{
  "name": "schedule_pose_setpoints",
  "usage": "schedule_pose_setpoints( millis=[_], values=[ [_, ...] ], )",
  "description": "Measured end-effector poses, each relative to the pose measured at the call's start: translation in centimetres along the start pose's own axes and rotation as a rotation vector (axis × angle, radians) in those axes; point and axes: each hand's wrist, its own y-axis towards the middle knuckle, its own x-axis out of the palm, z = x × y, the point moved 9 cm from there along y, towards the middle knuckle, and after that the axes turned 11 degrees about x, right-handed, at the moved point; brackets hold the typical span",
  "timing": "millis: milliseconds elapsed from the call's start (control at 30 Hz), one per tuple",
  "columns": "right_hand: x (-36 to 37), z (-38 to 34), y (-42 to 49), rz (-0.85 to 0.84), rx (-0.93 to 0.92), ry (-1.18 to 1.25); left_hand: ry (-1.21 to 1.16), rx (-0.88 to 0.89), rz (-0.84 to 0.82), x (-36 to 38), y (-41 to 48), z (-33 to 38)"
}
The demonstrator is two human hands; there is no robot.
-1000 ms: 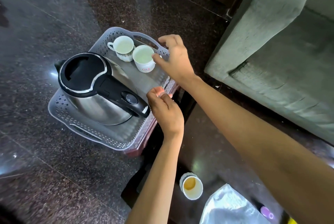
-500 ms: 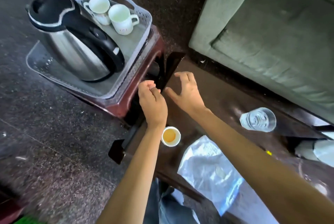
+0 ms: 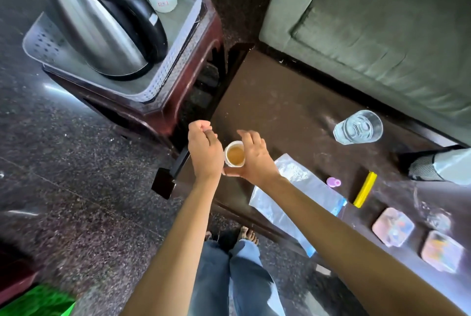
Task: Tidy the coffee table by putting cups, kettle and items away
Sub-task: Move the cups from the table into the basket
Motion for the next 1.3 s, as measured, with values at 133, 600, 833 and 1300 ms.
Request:
schedule_pose_setpoints(
  millis=[133,600,833,1300],
  values=[
    [1.4,0.4,-0.6,0.003,0.026,-0.045,0.012,0.022,-0.036,-0.5,-0.6,-0.6],
    [-1.9,-0.8,2.0,0.106,0.085,0.01,-0.016,0.026,-0.09,-1.4,2.7,0.0],
    [-11.5,-6.4,7.5,0.318,-0.019,0.191,-0.059,0.032,-0.077,-0.8,5.8,1.5],
    [-20.4,-21.3,20.5,0.327,-0.259,0.268,-0.069,0.021,-0.049,1.8,15.1,6.1]
  ],
)
